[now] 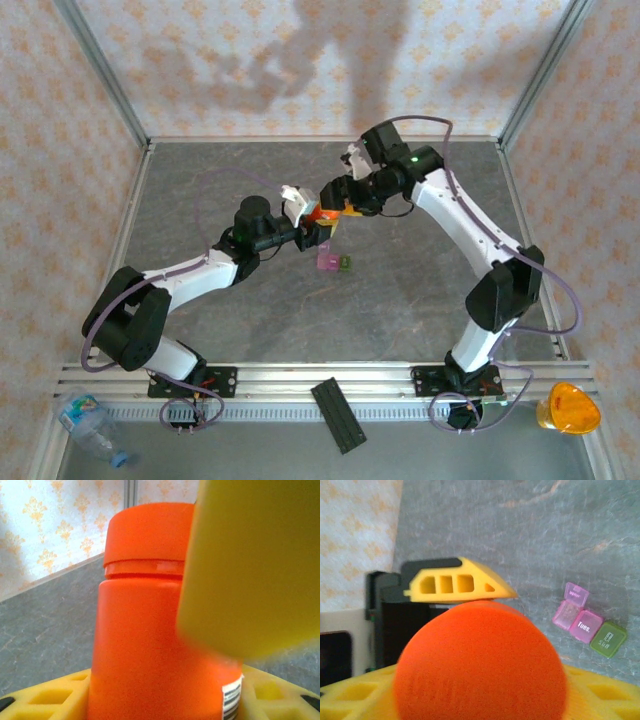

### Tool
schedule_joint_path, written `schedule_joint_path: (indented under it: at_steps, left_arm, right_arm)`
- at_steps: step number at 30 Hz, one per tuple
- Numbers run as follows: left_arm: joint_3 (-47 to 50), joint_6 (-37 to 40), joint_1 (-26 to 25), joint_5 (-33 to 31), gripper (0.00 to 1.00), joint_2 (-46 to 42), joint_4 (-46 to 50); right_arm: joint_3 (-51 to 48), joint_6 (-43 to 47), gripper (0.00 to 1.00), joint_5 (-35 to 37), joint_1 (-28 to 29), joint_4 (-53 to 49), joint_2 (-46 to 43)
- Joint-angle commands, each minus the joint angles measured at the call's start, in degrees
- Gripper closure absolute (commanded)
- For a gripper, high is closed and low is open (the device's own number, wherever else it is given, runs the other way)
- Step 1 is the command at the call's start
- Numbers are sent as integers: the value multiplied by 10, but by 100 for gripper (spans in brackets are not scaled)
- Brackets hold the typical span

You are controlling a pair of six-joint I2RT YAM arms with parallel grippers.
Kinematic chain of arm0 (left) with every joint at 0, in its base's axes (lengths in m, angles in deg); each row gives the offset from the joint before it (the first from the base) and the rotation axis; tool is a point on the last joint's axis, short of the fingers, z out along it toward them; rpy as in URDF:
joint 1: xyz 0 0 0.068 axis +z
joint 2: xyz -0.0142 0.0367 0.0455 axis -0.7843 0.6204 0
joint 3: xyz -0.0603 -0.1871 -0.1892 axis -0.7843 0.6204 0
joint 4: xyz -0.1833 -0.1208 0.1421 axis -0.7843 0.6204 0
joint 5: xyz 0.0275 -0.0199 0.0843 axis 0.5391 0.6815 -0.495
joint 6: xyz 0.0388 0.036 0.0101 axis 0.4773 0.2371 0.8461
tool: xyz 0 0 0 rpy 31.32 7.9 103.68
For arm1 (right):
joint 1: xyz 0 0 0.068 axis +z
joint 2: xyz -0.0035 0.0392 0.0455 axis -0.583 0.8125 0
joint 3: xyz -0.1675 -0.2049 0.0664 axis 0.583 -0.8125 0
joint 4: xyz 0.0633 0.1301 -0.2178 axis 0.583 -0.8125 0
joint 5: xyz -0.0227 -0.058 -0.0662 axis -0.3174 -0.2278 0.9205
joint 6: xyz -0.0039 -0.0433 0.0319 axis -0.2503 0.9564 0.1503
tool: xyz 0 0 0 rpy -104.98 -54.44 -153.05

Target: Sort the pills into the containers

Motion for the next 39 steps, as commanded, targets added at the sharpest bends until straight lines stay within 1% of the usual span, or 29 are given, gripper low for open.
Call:
schedule_joint_path:
  at_steps: [1,4,6,9,11,12,14,17,21,23,26,32,39]
  left_arm:
    - [-18,-41,-1,-34,100,-12,-4]
    - [-22,-52,-1,-54,100,-22,6]
    - [-24,-38,-1,-43,100,-29,11]
    - [-30,-34,-1,-42,100,-34,24]
    - [-28,-16,-3,-34,100,-39,22]
    - [-29,-5,-2,-24,100,-43,26]
    - [-38,8,-5,-27,100,-49,47]
    - [-53,22,-7,-29,100,-51,78]
    - [-59,15,-8,-43,100,-47,77]
    - [-55,3,-9,-49,100,-45,58]
    - [-46,-21,-9,-59,100,-41,19]
    - [-45,-50,-9,-66,100,-32,-10]
    - [-47,-61,-12,-67,100,-26,-18]
  right_arm:
    - [-7,-11,26,-1,-32,30,-66]
    - [-23,-16,24,8,-48,34,-97]
    - [-40,-32,23,23,-52,48,-114]
    - [-70,-77,23,71,-53,85,-140]
    - [-100,-124,22,99,-53,132,-162]
    - [-113,-147,22,107,-53,155,-170]
    - [-134,-194,21,112,-53,200,-180]
    - [-146,-231,18,134,-38,238,-185]
    - [-144,-242,16,184,1,264,-179]
    - [-148,-248,15,213,17,276,-177]
    - [-164,-259,15,238,33,312,-175]
    - [-163,-254,16,241,53,330,-153]
    - [-168,-239,22,234,67,338,-143]
